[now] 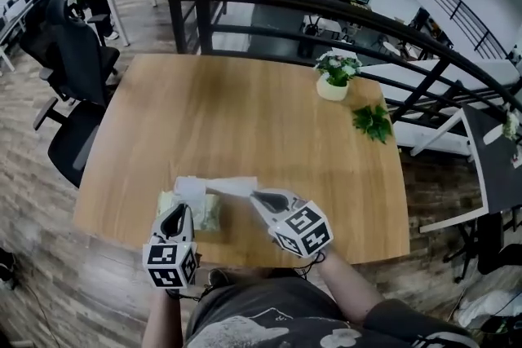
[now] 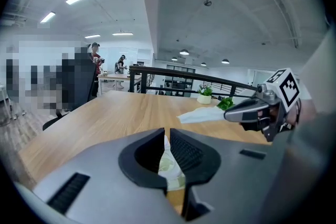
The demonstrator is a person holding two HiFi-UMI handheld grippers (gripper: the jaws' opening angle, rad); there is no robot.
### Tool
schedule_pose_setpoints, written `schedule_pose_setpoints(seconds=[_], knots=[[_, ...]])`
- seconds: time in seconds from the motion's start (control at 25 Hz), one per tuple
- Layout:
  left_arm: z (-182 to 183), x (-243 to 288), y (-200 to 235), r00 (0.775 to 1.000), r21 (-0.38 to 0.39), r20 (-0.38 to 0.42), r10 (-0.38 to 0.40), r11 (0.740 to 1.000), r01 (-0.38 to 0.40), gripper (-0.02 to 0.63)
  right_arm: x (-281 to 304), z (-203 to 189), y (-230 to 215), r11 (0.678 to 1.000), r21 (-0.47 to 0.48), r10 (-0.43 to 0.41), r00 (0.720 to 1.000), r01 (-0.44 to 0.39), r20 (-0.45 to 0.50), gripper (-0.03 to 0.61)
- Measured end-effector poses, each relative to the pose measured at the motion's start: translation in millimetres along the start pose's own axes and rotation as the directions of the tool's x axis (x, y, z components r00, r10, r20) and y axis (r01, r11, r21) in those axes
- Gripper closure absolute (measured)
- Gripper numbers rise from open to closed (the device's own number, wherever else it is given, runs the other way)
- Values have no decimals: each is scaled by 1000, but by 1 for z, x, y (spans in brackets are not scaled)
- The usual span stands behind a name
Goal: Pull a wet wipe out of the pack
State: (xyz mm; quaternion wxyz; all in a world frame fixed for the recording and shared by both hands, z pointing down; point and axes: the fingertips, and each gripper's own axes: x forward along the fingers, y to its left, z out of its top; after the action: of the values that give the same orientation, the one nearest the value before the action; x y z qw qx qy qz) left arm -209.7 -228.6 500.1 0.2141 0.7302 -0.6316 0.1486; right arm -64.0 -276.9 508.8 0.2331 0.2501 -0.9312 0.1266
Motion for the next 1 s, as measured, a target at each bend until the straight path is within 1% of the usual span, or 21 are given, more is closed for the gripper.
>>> schedule_pose_setpoints(seconds=[0.2, 0.4, 0.68, 1.0], knots=[[-7, -5, 3, 999, -31, -13, 48, 998, -48, 592, 3, -1, -4, 1000, -11, 26, 1000, -26, -2, 545], [-10, -10, -2, 997, -53, -13, 80, 995, -80, 592, -2, -5, -6, 999, -17, 49, 999, -49, -16, 546], [-9, -11, -8, 994, -72, 1, 108, 992, -107, 592, -4, -7, -7, 997, -21, 76, 997, -76, -18, 546], [-16, -12, -8, 992, -86, -8, 128, 988, -128, 592, -3, -9, 2, 993, -39, 113, 993, -114, -29, 546]])
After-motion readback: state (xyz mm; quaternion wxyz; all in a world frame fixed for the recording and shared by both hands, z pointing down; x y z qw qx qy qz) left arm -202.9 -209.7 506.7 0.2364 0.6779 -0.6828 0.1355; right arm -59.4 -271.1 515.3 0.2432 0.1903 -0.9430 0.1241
